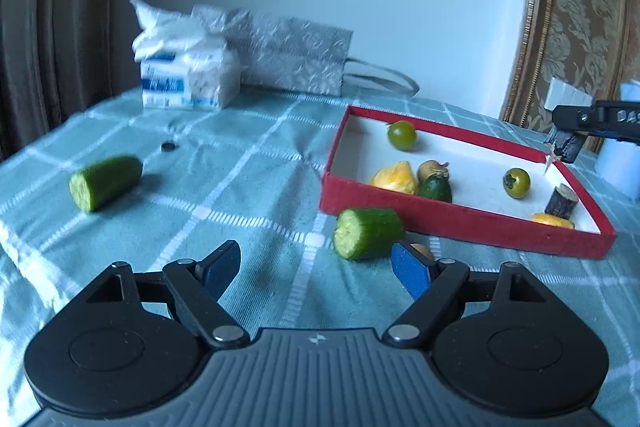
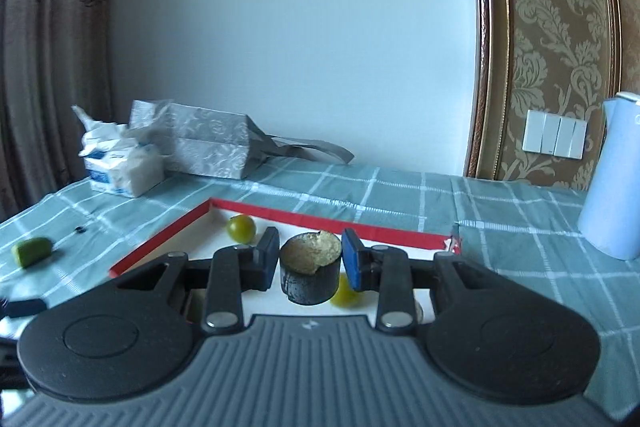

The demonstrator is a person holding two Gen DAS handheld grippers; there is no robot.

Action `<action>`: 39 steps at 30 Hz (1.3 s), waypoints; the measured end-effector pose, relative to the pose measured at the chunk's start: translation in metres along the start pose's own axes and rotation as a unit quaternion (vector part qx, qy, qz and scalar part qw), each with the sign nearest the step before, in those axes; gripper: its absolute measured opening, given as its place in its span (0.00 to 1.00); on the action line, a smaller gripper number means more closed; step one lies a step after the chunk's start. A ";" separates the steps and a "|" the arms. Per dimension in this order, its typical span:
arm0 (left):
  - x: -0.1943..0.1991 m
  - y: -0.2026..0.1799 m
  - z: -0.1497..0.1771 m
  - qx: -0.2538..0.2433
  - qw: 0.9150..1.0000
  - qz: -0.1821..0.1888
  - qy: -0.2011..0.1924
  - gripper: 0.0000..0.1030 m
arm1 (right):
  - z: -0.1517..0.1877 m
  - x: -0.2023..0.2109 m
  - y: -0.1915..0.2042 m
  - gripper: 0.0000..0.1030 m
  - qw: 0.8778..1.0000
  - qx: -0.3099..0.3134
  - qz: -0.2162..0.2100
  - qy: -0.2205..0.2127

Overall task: Organize fruits
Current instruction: 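Lower the dark cylindrical piece into the tray and open the right gripper, then move the right gripper to the brown round fruit and close on it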

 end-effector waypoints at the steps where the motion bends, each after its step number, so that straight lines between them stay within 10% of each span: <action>1: -0.002 0.003 0.000 0.010 1.000 0.001 0.005 0.80 | -0.003 -0.007 -0.001 0.31 1.000 0.001 0.007 0.001; 18: -0.001 0.011 -0.001 0.032 0.999 0.006 0.002 0.80 | 0.004 -0.077 -0.017 0.33 0.997 -0.036 0.038 0.048; 20: 0.000 0.012 -0.001 0.037 0.999 0.004 0.000 0.80 | 0.003 -0.076 -0.022 0.59 0.997 -0.048 0.039 0.045; 27: 0.003 0.026 -0.005 0.072 0.997 -0.007 -0.012 0.80 | 0.010 -0.045 -0.026 0.58 0.998 -0.060 0.017 0.022; 34: 0.007 0.035 -0.006 0.081 0.996 -0.029 -0.025 0.80 | 0.031 0.027 -0.013 1.00 0.995 -0.055 -0.009 -0.082; 39: 0.012 0.047 -0.012 0.060 0.996 -0.045 -0.042 0.80 | 0.052 0.054 0.016 1.00 0.995 -0.005 -0.013 -0.103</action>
Point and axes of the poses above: each gripper's, at about its wrist camera, not at the fingertips, and x roughly against the way its jaws point, y to its left, z to its underside, the point moved 8 cm from there along -x, roughly the way its jaws point, and after that the axes turned 12 degrees about y, right-handed, at the moved point
